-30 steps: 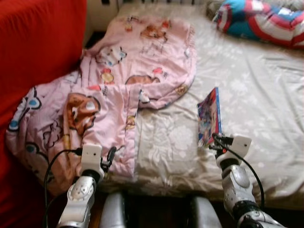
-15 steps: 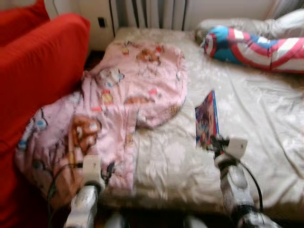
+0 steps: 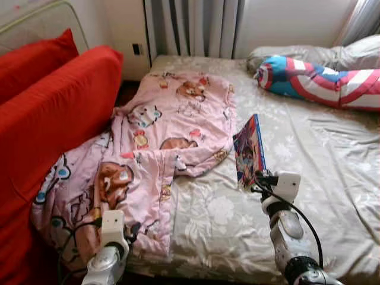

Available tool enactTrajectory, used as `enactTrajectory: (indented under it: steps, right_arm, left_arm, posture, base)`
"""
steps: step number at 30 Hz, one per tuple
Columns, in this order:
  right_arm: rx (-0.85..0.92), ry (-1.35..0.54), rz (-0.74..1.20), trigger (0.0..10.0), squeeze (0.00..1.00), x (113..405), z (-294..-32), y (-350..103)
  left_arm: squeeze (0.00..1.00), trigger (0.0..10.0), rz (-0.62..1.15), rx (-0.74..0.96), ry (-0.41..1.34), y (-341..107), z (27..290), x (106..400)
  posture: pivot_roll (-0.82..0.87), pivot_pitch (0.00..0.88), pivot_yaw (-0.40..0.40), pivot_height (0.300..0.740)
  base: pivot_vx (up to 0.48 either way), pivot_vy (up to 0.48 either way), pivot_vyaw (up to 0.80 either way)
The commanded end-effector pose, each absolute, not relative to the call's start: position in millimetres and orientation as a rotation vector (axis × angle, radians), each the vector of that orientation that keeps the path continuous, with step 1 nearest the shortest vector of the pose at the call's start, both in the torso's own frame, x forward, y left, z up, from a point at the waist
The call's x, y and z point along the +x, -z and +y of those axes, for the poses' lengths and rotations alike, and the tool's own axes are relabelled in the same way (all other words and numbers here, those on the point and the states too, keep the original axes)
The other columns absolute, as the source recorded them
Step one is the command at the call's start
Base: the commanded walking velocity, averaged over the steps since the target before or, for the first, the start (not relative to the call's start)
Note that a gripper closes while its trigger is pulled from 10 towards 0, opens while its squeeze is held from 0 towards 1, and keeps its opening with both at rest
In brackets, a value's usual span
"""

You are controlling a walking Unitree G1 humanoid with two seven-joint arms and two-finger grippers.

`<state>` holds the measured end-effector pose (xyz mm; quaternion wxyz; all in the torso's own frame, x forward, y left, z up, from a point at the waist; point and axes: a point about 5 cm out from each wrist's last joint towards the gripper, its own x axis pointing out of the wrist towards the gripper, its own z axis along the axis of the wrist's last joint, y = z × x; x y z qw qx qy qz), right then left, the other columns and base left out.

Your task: Clean up the room

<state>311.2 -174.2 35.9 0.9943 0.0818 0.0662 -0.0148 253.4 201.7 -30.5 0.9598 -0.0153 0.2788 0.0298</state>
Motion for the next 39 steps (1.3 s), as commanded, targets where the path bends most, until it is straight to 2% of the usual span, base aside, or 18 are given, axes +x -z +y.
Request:
enactTrajectory:
  steps: [1, 9, 16, 22, 30, 39]
  right_arm:
    - [0.156, 0.045, 0.095, 10.0, 0.0, 314.2, -175.2, -42.5]
    - [0.157, 0.034, 0.096, 10.0, 0.0, 312.9, -171.8, -41.3]
    - [0.164, 0.033, 0.115, 10.0, 0.0, 312.0, -166.7, -38.1]
    - [0.173, 0.03, 0.132, 10.0, 0.0, 310.6, -163.0, -35.2]
    - [0.184, 0.052, 0.126, 10.0, 0.0, 309.7, -166.3, -34.8]
    - [0.182, 0.05, 0.128, 10.0, 0.0, 310.4, -164.3, -35.4]
  left_arm:
    - [0.0, 10.0, 0.629, -0.024, -0.041, 39.1, 199.7, 245.4]
    - [0.0, 10.0, 0.732, -0.002, -0.089, 54.8, 202.2, 226.2]
    - [0.0, 10.0, 0.745, -0.044, -0.165, 60.5, 204.1, 216.3]
    - [0.0, 10.0, 0.753, -0.032, -0.149, 62.7, 200.7, 213.6]
    - [0.0, 10.0, 0.764, 0.034, -0.157, 63.5, 206.6, 210.4]
    - [0.0, 10.0, 0.773, 0.052, -0.14, 65.0, 203.7, 208.8]
  posture:
    - [-0.13, 0.0, 0.006, 0.74]
    - [-0.13, 0.0, 0.0, 0.74]
    - [-0.11, 0.0, -0.01, 0.74]
    - [-0.11, 0.0, -0.005, 0.74]
    - [-0.11, 0.0, -0.005, 0.74]
    - [-0.11, 0.007, -0.002, 0.74]
  base:
    - [0.0, 0.0, 0.0]
    - [0.0, 0.0, 0.0]
    - [0.0, 0.0, 0.0]
    - [0.0, 0.0, 0.0]
    - [0.0, 0.0, -0.6]
    - [0.0, -0.419, 0.0]
